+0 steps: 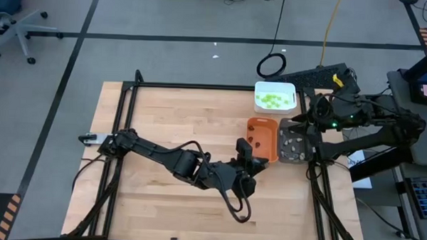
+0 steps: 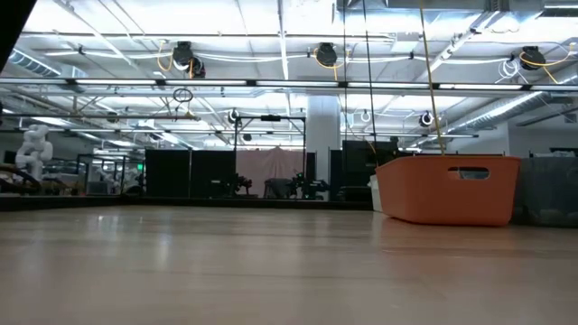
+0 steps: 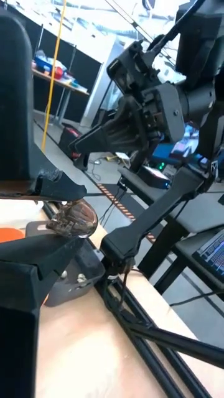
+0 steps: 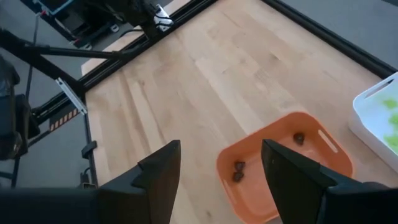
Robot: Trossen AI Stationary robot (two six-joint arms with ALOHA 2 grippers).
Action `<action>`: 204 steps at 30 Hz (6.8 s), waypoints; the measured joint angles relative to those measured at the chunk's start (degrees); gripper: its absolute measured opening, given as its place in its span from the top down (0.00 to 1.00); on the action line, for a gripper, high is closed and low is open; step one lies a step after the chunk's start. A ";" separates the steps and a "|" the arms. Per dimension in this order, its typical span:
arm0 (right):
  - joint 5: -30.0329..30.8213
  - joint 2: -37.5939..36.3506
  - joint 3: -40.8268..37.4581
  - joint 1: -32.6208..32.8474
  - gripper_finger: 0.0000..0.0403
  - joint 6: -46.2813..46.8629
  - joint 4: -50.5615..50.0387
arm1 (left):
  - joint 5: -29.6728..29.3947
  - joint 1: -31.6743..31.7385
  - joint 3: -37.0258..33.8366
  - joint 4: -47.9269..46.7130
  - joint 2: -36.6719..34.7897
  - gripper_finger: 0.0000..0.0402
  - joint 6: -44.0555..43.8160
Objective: Sort Halloween decoration
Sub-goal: Put the black skull toy into the orange bin
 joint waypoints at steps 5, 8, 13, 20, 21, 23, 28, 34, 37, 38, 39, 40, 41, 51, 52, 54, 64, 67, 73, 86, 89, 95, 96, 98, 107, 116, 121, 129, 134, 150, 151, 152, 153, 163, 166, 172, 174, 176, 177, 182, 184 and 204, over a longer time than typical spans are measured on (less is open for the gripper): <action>0.02 0.07 0.00 0.00 0.48 1.98 0.16 | 0.02 0.09 0.00 1.30 -0.01 0.86 -3.21; 0.02 0.09 0.00 0.00 0.48 2.68 0.46 | 0.03 0.47 0.00 1.46 -0.01 0.86 -7.77; 1.60 0.11 0.00 0.00 0.48 3.84 0.53 | 0.15 1.01 0.00 4.79 -0.01 0.86 -13.52; 3.62 0.11 0.00 0.00 0.48 5.60 -0.44 | 1.08 2.30 0.00 6.19 -0.01 0.86 -40.18; 4.17 0.11 0.00 0.00 0.48 5.77 -0.52 | 1.28 2.32 0.00 6.16 -0.01 0.86 -43.34; 4.39 0.11 0.00 0.00 0.48 6.11 -0.57 | 2.83 2.22 0.00 6.09 -0.01 0.86 -47.46; 5.82 0.11 0.00 0.00 0.48 6.60 -1.41 | 8.50 2.45 -0.04 5.37 -0.25 0.86 -47.81; 7.59 0.11 0.00 0.00 0.48 6.93 -1.73 | 9.29 2.47 0.00 6.52 -0.68 0.86 -43.30; 8.56 0.11 0.00 0.00 0.48 5.93 -1.73 | 9.66 3.33 0.00 6.27 -0.63 0.86 -42.96; 9.25 0.11 0.00 -0.02 0.48 5.31 -1.72 | 9.60 3.92 -0.02 6.29 -0.63 0.86 -42.54; 10.21 0.11 0.00 0.00 0.48 4.75 -1.73 | 9.60 4.46 0.00 6.25 -0.63 0.86 -41.80; 10.45 0.11 0.00 0.00 0.48 4.50 -1.68 | 9.57 5.08 0.00 6.02 -0.63 0.86 -41.20; 10.51 0.11 -0.01 0.00 0.48 3.95 -1.72 | 9.57 5.75 0.00 5.56 -0.63 0.86 -40.42; 10.23 -1.01 -0.01 0.00 0.48 -0.62 -1.70 | 14.31 14.92 -0.31 -1.78 0.02 0.86 -31.27; 10.23 -1.07 0.00 0.00 0.48 -1.18 -1.70 | 15.59 15.96 -0.32 -2.42 0.40 0.86 -31.40; 10.21 -1.07 0.00 0.00 0.48 -2.38 -1.70 | 18.81 17.88 -0.33 -2.84 1.61 0.86 -31.39; 10.25 -1.03 0.00 0.00 0.48 -6.44 -4.64 | 26.89 24.09 -0.42 -2.72 9.72 0.86 -31.49; 10.19 -1.08 -0.01 0.00 0.48 -5.94 -6.45 | 28.19 24.59 -0.42 -2.59 12.13 0.86 -31.47; 10.19 -1.59 -0.01 0.00 0.48 -5.30 -7.36 | 28.27 24.79 -0.42 -3.68 16.74 0.81 -34.56; 10.17 -1.64 0.00 0.00 0.48 -5.22 -8.22 | 20.59 21.74 -0.17 -11.33 16.49 0.52 -53.02; 8.59 -1.65 0.00 -0.02 0.48 -3.31 -8.21 | 20.61 20.32 -0.10 -15.54 12.74 0.51 -64.40; 3.78 -1.46 -0.52 0.11 0.48 5.08 -5.89 | 20.94 17.41 -0.02 -24.27 4.10 0.51 -75.87; 1.64 -1.43 -1.00 0.24 0.48 6.35 -4.03 | 20.80 16.69 -0.02 -24.54 2.61 0.51 -75.20; -5.17 -0.79 -2.32 0.44 0.48 6.98 0.72 | 20.49 14.99 0.01 -26.35 -0.48 0.51 -74.29; -16.22 12.03 -6.68 10.25 0.48 6.13 14.71 | 17.54 6.52 -0.02 -44.69 -6.84 0.51 -73.22; -13.19 23.92 -6.69 23.12 0.48 5.48 21.07 | 21.07 -6.39 -0.09 -44.24 -8.38 0.62 -64.19; -6.16 26.32 -6.68 28.67 0.53 7.64 26.01 | 21.05 -11.86 0.00 -44.52 -9.09 0.75 -63.94; -0.04 35.47 -6.60 33.88 0.65 11.93 27.51 | 21.00 -16.35 -0.02 -44.36 -8.91 0.94 -55.42; 0.02 42.98 -6.60 35.30 0.70 14.99 32.85 | 20.90 -16.72 -0.04 -44.35 -8.91 0.99 -55.51; 10.67 54.71 -6.60 42.42 0.63 26.16 40.98 | 20.66 -16.59 -0.28 -44.42 -8.82 1.00 -57.88; 12.28 55.02 -6.61 42.88 0.61 25.14 41.00 | 20.44 -16.59 -0.28 -44.40 -8.80 1.00 -58.57; 13.82 55.31 -6.60 43.42 0.59 24.19 40.98 | 20.32 -16.57 -0.28 -44.42 -8.80 1.00 -59.30; 15.08 55.51 -6.60 44.02 0.57 23.19 40.85 | 20.00 -16.55 -0.28 -44.42 -8.80 1.00 -60.01; 16.29 59.08 -6.60 46.24 0.48 14.38 39.43 | 17.86 -16.55 -0.28 -44.41 -8.80 1.00 -63.14; 15.83 60.64 -6.62 45.85 0.48 14.59 38.70 | 17.79 -16.55 -0.28 -44.30 -8.78 1.00 -63.14; 11.56 63.03 -6.62 44.25 0.48 14.70 38.77 | 17.59 -16.55 -0.28 -44.27 -8.78 1.00 -63.14; 11.54 63.18 -6.62 43.67 0.48 15.87 37.76 | 17.56 -16.55 -0.28 -44.31 -8.78 1.00 -63.13; 11.44 63.12 -6.62 42.96 0.48 16.98 36.70 | 17.25 -16.55 -0.28 -44.29 -8.76 1.00 -63.12; 11.11 63.04 -6.62 42.67 0.48 17.23 36.08 | 16.88 -16.57 -0.28 -44.32 -8.76 1.00 -63.12; 6.98 63.04 -6.63 41.34 0.48 13.97 35.50 | 14.39 -16.53 -0.30 -44.33 -8.76 1.00 -63.11; 5.32 63.06 -7.42 41.02 0.48 13.04 36.56 | 13.59 -16.31 -0.31 -44.33 -8.76 1.00 -63.09; 2.43 63.11 -10.51 39.48 0.59 12.49 45.85 | 13.49 -13.94 -0.31 -44.22 -8.76 1.00 -63.09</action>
